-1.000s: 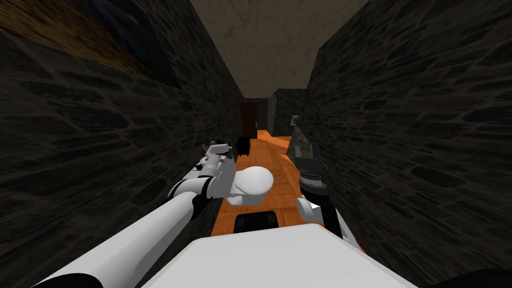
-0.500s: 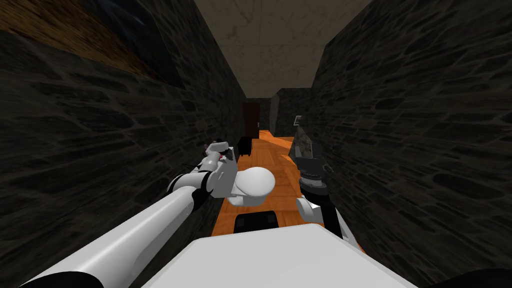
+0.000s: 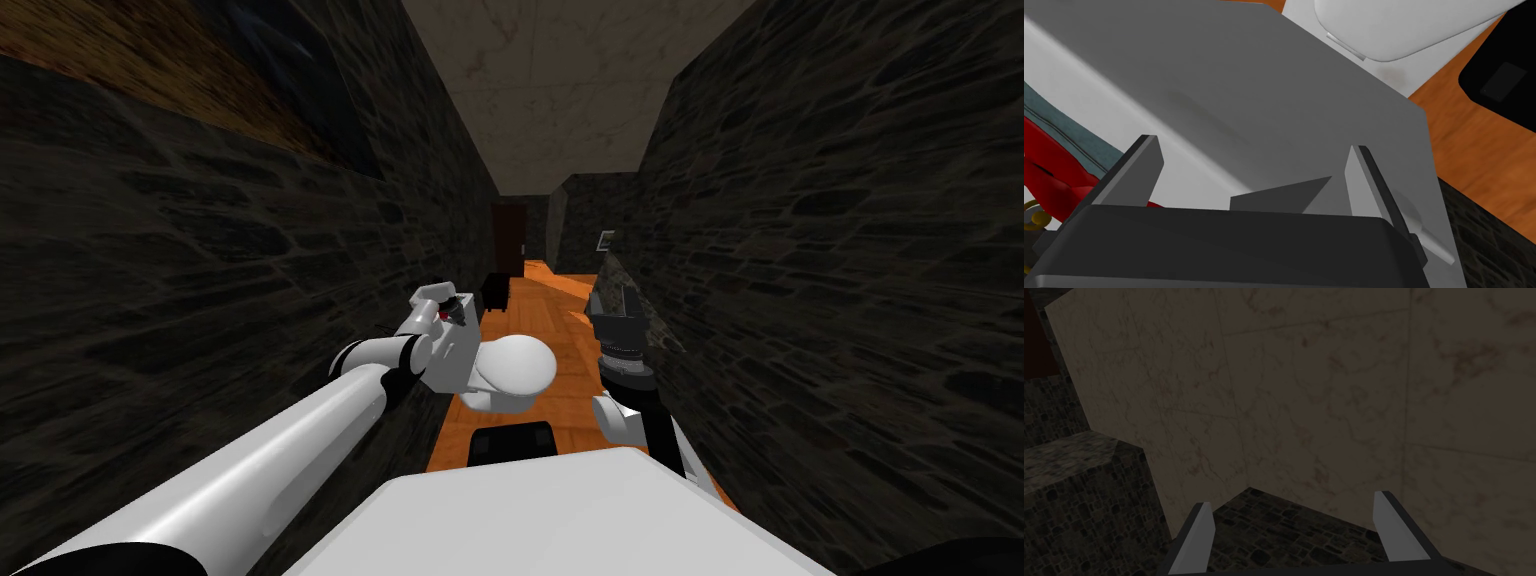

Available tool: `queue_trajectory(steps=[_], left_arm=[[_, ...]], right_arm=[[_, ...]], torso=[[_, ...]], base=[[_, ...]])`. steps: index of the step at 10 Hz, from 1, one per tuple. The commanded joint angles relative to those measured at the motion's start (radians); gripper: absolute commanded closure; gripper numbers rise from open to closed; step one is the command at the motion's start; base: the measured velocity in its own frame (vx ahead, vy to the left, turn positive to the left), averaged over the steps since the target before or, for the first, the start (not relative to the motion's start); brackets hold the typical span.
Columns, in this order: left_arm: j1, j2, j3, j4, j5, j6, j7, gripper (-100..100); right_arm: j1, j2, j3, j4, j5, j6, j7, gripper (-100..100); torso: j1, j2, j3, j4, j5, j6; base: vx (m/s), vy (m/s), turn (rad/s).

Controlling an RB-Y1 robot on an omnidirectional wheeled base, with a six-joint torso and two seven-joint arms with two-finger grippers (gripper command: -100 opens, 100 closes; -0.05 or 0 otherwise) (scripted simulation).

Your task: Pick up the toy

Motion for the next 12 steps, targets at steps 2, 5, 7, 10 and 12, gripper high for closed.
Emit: queue_trajectory(steps=[2, 5, 7, 10, 12], left_arm=[[-0.009, 0.007, 0.003, 0.022, 0.001, 0.013, 0.006, -100], [0.013, -0.001, 0.000, 0.036, 0.000, -0.021, 0.005, -100], [0.016, -0.003, 0.000, 0.037, 0.000, -0.023, 0.005, -100], [0.018, -0.005, -0.001, 0.040, 0.000, -0.024, 0.005, 100], [0.016, -0.004, -0.001, 0.039, 0.000, -0.025, 0.004, 100]], right_arm=[[0.000, 0.000, 0.000, 0.000, 0.000, 0.000, 0.000, 0], [0.000, 0.000, 0.000, 0.000, 0.000, 0.000, 0.000, 0], [0.000, 0.000, 0.000, 0.000, 0.000, 0.000, 0.000, 0], [0.000, 0.000, 0.000, 0.000, 0.000, 0.000, 0.000, 0], [0.000, 0.000, 0.000, 0.000, 0.000, 0.000, 0.000, 0]], torso=[[0.001, 0.001, 0.000, 0.000, 0.000, 0.000], [-0.003, 0.000, 0.000, 0.000, -0.001, 0.001], [-0.005, -0.001, -0.001, 0.000, -0.001, 0.001], [-0.002, -0.002, -0.001, 0.000, -0.001, 0.000], [-0.002, -0.002, -0.001, 0.000, 0.000, 0.000]], base=[[0.000, 0.053, 0.055], [0.028, -0.002, -0.008], [0.025, -0.010, -0.005], [-0.002, -0.001, -0.002], [0.000, 0.000, 0.000]])
